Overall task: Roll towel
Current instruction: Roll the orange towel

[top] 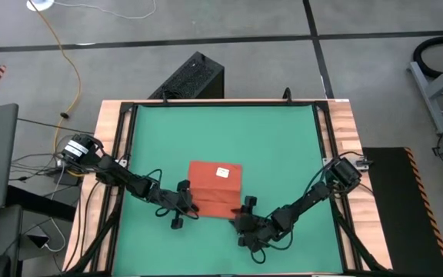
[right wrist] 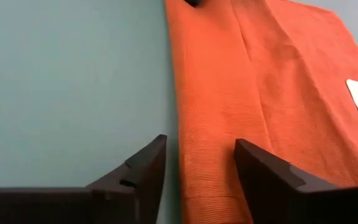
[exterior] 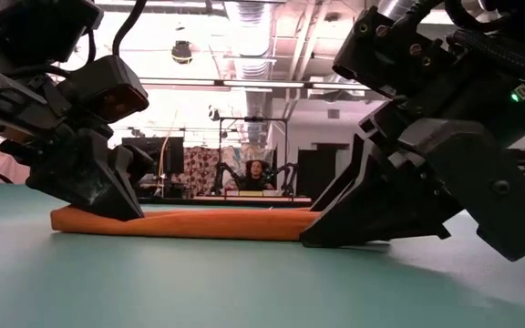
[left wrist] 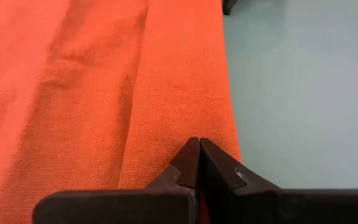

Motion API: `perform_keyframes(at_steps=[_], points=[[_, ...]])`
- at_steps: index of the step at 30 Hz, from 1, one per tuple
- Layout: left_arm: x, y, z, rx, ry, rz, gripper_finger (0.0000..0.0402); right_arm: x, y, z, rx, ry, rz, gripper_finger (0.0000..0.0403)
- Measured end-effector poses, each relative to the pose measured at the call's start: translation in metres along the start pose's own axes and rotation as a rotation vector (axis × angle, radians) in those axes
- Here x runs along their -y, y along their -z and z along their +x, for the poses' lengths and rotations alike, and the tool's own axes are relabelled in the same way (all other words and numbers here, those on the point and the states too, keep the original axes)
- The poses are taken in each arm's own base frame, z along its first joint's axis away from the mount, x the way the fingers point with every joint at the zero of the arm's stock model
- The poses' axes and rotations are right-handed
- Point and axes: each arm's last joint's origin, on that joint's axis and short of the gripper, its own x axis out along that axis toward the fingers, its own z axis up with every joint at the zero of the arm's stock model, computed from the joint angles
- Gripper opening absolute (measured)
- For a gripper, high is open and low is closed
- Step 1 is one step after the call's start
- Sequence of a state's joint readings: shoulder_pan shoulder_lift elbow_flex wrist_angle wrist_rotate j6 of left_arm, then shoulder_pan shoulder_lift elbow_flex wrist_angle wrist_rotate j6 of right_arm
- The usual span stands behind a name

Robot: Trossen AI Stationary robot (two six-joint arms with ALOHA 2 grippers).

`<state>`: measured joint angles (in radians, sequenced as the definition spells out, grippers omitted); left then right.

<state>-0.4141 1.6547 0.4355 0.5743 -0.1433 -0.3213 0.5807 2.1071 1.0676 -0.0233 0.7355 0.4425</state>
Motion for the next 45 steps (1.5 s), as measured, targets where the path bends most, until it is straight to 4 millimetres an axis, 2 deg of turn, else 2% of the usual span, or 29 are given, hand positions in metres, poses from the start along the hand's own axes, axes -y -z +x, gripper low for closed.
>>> perform_keyframes(at_steps=[5, 9, 14, 18, 22, 25, 33, 39, 45], points=[[0.000, 0.000, 0.000, -0.003, 0.015, 0.002, 0.0000, 0.001, 0.000, 0.001, -0.007, -0.005, -0.004, 0.0152], [0.004, -0.004, 0.000, 0.004, 0.098, -0.001, 0.0000, 0.001, 0.001, 0.001, -0.012, -0.009, 0.007, 0.0097], [0.010, -0.018, -0.008, 0.031, 0.192, -0.005, 0.0000, 0.000, -0.002, 0.000, -0.021, -0.009, 0.009, 0.0058], [0.014, -0.033, -0.023, 0.114, 0.197, 0.040, 0.0000, -0.002, -0.007, 0.000, -0.040, -0.039, 0.011, 0.0047], [0.012, -0.038, -0.032, 0.153, 0.064, 0.142, 0.0000, -0.004, -0.015, -0.002, -0.075, -0.086, 0.011, 0.0045], [0.010, -0.030, -0.029, 0.125, -0.008, 0.204, 0.0000, -0.006, -0.025, -0.005, -0.112, -0.115, 0.000, 0.0044], [0.009, -0.010, -0.011, 0.021, -0.007, 0.234, 0.0000, 0.000, -0.060, -0.008, -0.230, -0.216, 0.021, 0.0044], [0.013, -0.002, -0.008, -0.012, 0.002, 0.237, 0.0000, 0.014, -0.079, -0.005, -0.351, -0.302, 0.118, 0.0044], [0.014, 0.000, -0.008, -0.045, 0.037, 0.208, 0.0000, 0.037, -0.101, -0.015, -0.427, -0.514, 0.241, 0.0037]])
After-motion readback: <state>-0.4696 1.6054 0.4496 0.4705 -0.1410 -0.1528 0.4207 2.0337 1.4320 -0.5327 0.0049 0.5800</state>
